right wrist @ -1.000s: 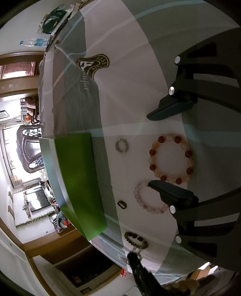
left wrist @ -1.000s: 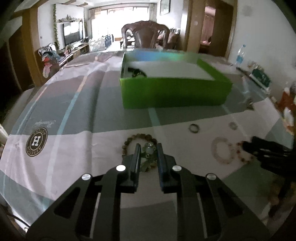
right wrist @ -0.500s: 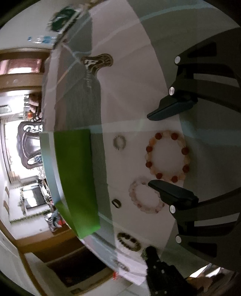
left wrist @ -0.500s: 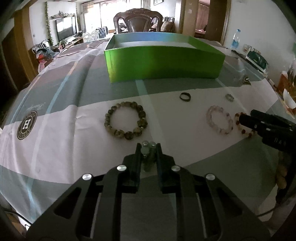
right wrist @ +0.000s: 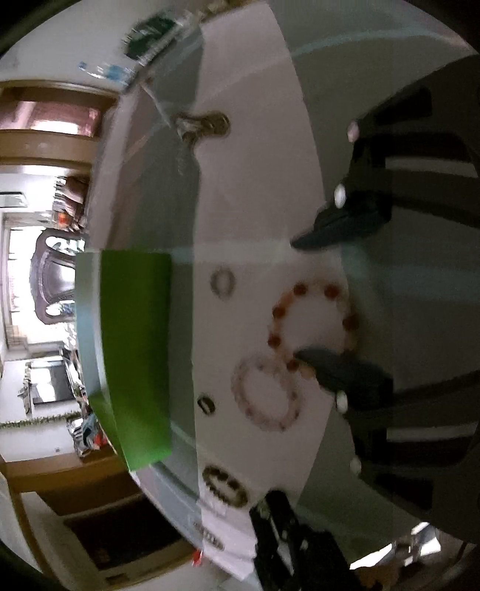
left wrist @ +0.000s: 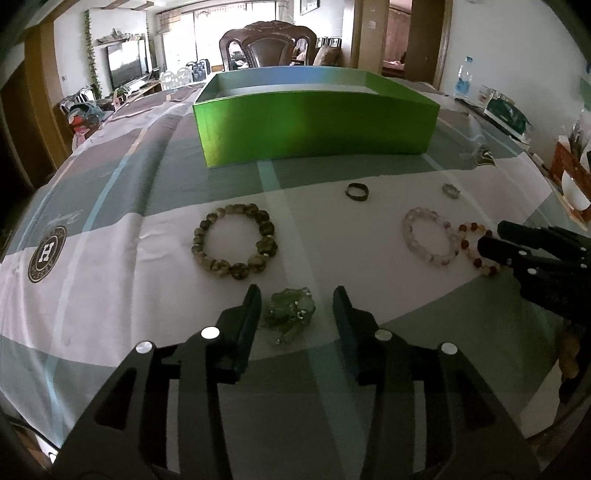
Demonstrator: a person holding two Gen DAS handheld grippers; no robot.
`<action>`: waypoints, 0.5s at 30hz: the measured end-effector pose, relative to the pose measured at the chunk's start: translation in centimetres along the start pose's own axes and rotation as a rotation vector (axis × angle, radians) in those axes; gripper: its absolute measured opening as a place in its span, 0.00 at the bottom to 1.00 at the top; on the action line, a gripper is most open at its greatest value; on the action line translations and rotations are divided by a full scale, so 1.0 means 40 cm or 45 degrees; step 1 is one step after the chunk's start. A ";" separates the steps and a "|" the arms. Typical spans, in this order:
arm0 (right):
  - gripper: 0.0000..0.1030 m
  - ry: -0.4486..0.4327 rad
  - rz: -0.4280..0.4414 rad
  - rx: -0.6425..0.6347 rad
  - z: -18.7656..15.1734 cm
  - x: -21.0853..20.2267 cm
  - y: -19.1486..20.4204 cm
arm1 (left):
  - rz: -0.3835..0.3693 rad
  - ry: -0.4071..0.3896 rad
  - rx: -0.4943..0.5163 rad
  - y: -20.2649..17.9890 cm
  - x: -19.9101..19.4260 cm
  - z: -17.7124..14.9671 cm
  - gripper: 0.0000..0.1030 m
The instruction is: Organize jewelry
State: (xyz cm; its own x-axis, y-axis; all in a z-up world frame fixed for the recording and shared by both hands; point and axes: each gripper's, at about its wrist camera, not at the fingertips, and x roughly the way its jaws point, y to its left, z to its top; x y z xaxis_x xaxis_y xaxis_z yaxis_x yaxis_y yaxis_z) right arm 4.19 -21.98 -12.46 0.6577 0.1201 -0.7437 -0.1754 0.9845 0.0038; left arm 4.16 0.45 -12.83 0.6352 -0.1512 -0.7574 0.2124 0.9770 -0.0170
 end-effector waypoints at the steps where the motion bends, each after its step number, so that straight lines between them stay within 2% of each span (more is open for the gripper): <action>1: 0.43 -0.005 0.000 -0.005 0.000 0.000 0.006 | -0.001 0.000 0.001 -0.001 0.000 0.000 0.43; 4: 0.32 -0.029 -0.003 -0.030 -0.001 0.004 0.022 | 0.006 0.000 0.010 -0.007 0.001 0.000 0.45; 7: 0.31 -0.042 -0.031 -0.056 -0.002 0.004 0.033 | 0.009 -0.002 0.011 -0.010 0.001 0.000 0.45; 15: 0.31 -0.039 -0.003 -0.031 0.001 0.006 0.020 | 0.038 -0.016 -0.030 -0.016 0.002 -0.001 0.46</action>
State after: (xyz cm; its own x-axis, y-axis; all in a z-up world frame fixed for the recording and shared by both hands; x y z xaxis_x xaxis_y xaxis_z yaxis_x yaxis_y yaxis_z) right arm 4.23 -21.17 -12.62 0.6799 0.1221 -0.7231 -0.1916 0.9814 -0.0144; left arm 4.04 -0.18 -12.90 0.6500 -0.1239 -0.7498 0.1761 0.9843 -0.0099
